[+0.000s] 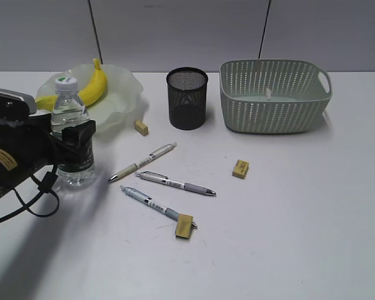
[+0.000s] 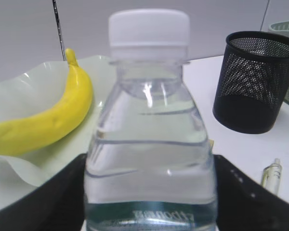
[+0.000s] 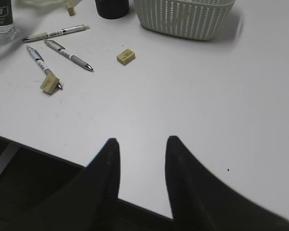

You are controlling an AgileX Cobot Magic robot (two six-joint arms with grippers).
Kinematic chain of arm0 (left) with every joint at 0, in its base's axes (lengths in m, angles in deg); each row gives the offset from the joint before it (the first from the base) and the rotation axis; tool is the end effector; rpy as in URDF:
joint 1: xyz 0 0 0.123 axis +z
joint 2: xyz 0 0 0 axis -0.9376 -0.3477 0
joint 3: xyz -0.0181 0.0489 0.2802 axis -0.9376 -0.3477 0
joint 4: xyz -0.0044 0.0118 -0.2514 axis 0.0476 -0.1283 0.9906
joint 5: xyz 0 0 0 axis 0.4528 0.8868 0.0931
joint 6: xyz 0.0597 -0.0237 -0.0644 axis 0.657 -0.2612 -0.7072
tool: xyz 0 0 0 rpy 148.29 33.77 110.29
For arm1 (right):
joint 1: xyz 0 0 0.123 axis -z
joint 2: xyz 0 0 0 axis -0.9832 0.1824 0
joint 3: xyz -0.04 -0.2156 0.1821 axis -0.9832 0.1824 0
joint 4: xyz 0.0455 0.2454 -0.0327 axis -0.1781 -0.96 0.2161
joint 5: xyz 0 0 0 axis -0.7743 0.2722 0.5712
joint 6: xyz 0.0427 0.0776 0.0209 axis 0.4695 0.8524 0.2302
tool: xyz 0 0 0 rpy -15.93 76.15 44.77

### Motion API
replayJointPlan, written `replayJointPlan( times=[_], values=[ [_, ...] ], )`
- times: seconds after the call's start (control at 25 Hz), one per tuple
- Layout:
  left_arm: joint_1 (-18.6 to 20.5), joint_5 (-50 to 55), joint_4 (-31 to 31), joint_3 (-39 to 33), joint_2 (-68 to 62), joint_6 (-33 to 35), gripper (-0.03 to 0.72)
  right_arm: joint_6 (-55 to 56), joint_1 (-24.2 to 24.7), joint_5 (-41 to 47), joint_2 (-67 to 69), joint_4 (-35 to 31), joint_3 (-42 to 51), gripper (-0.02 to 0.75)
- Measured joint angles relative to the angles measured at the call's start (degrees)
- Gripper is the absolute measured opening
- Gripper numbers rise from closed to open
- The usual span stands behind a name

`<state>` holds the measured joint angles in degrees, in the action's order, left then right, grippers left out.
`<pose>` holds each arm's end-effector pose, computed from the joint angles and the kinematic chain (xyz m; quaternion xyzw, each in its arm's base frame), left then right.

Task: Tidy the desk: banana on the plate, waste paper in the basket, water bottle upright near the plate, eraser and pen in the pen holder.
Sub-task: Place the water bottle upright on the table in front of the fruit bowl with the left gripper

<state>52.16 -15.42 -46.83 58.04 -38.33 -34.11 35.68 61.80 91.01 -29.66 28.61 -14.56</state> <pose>0.2792 -0.0940 0.1148 0.1252 0.7683 -0.1298 0.6142 -0.0018 0.0098 0.2815 -0.1624 0.8386 0.1232 0.5051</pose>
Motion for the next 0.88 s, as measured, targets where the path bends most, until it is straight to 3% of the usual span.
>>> replayJointPlan(
  times=[0.88],
  values=[
    [0.0, -0.1, -0.3, -2.8, 3.7, 0.0, 0.541, 0.1, 0.0, 0.0, 0.0, 0.0, 0.0, 0.267]
  ],
)
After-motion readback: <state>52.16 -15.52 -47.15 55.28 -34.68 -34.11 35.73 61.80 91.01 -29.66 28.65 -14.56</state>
